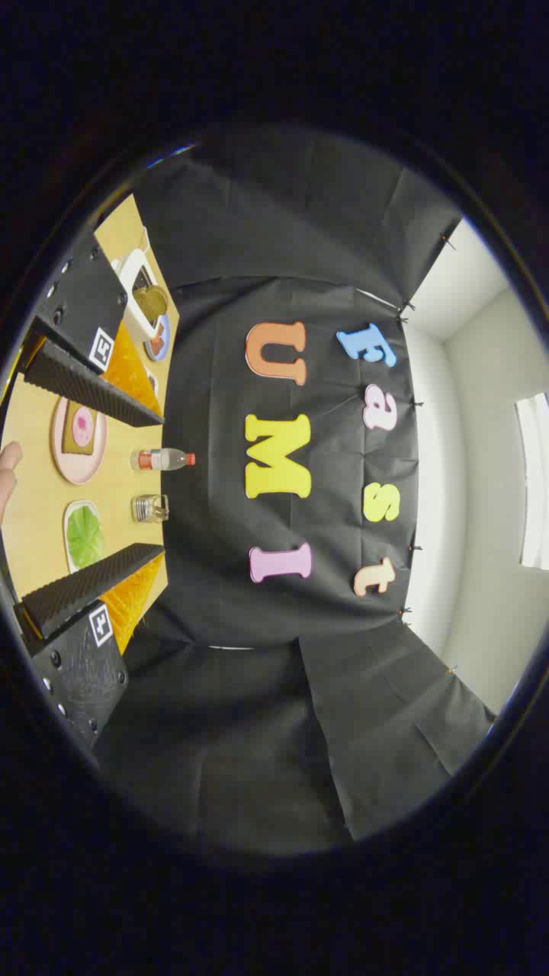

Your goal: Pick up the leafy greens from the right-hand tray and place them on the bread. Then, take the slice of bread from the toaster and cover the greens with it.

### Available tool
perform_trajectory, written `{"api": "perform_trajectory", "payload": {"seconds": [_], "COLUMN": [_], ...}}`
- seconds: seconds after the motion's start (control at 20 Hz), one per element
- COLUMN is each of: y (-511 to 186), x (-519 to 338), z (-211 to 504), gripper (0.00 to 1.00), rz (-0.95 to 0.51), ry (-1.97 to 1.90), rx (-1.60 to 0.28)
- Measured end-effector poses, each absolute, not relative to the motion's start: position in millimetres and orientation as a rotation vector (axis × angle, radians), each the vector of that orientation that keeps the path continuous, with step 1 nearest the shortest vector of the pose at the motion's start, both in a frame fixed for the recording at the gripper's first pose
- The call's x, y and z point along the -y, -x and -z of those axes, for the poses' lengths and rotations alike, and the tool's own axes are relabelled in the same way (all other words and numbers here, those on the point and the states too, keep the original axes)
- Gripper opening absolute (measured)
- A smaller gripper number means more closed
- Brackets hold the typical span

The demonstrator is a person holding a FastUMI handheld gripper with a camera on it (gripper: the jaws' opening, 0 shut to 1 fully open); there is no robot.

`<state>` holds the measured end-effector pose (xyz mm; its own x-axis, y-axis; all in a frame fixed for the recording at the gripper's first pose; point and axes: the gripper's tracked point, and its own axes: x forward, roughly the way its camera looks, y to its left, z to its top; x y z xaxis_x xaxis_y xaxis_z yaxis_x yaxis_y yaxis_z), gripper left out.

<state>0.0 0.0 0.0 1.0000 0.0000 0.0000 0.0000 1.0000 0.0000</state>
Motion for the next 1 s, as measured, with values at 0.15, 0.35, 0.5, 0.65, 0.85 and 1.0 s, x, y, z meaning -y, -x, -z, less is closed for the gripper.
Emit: {"api": "perform_trajectory", "payload": {"seconds": [0.15,0.35,0.5,0.65,0.85,1.0], "y": [-2,-3,-7,-15,-36,-59], "x": [5,9,17,16,38,56], "z": [1,-4,-2,-1,15,31], "gripper": [0.94,0.94,0.94,0.94,0.95,0.95], "rz": [0.021,0.023,0.036,0.01,0.034,0.054], "ry": [0.001,0.01,0.015,0.002,-0.014,0.006], "rx": [-0.007,0.002,-0.001,-0.004,-0.042,-0.075]}}
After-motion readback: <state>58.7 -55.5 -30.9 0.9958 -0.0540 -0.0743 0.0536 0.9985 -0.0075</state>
